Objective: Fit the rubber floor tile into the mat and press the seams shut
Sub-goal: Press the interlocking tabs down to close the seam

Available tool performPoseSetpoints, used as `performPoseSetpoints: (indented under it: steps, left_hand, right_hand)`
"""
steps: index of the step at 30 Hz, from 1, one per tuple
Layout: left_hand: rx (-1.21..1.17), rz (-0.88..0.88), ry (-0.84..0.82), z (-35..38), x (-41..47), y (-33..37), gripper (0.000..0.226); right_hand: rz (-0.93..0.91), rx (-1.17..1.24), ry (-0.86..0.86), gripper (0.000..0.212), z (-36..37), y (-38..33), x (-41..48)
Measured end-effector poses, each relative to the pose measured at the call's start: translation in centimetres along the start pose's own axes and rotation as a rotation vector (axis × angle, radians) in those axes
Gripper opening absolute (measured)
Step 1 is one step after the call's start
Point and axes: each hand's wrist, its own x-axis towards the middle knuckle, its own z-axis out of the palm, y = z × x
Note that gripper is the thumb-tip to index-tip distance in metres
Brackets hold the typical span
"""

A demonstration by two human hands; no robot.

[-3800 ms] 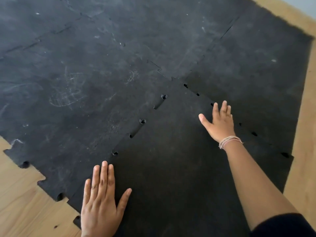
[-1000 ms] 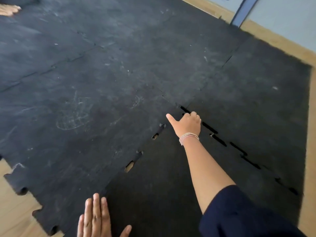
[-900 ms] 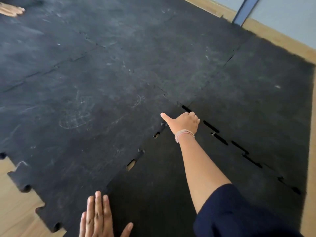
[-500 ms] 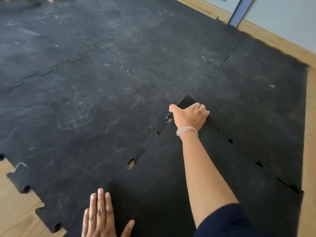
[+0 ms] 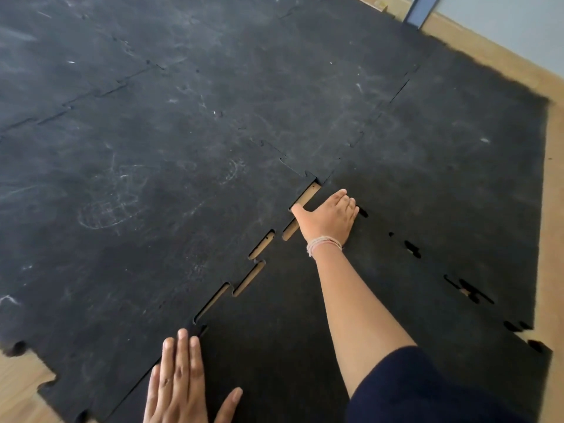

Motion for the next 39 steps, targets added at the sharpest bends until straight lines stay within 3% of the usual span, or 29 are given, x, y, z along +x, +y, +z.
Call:
performPoseSetpoints:
  steps: [5,11,18,25,30,36,39]
  left_hand:
    - [0.029,0.030,0.005,0.2,-0.3,-0.8,0.090]
    - [0.028,0.018,0.032,-0.3,-0.7,-0.7,0.089]
    - [0.036,0.011,0.007,-0.4,-0.1,-0.7,0.090]
    - [0.058,-0.046,-0.048,-1.2,-0.8,-0.2,0.089]
    - [0.119,-0.070,-0.097,-1.1,-0.9,-0.3,0.090]
    - [0.170,-0.097,-0.150,-2.2,-1.0,0.5,0.090]
    - [0.182,-0.094,-0.126,-2.7,-1.1,0.6,0.087]
  right_hand:
    - [0.009,0.158,0.096,0.101,0.2,-0.7,0.2]
    - [-0.041,0.080,0.042,0.095,0.6,-1.4,-0.6]
    - [-0.008,0.244,0.240,0.094,-0.6,-2.1,-0.1]
    - [0.022,0.125,0.055,0.088,-0.3,-2.4,0.0]
    - [0.001,0.298,0.270,0.092,-1.1,-2.2,0.5]
    - [-0.007,0.066,-0.052,0.088,-0.1,-2.4,0.4]
    - [-0.094,0.072,-0.121,0.093,-0.9,-1.6,-0.9]
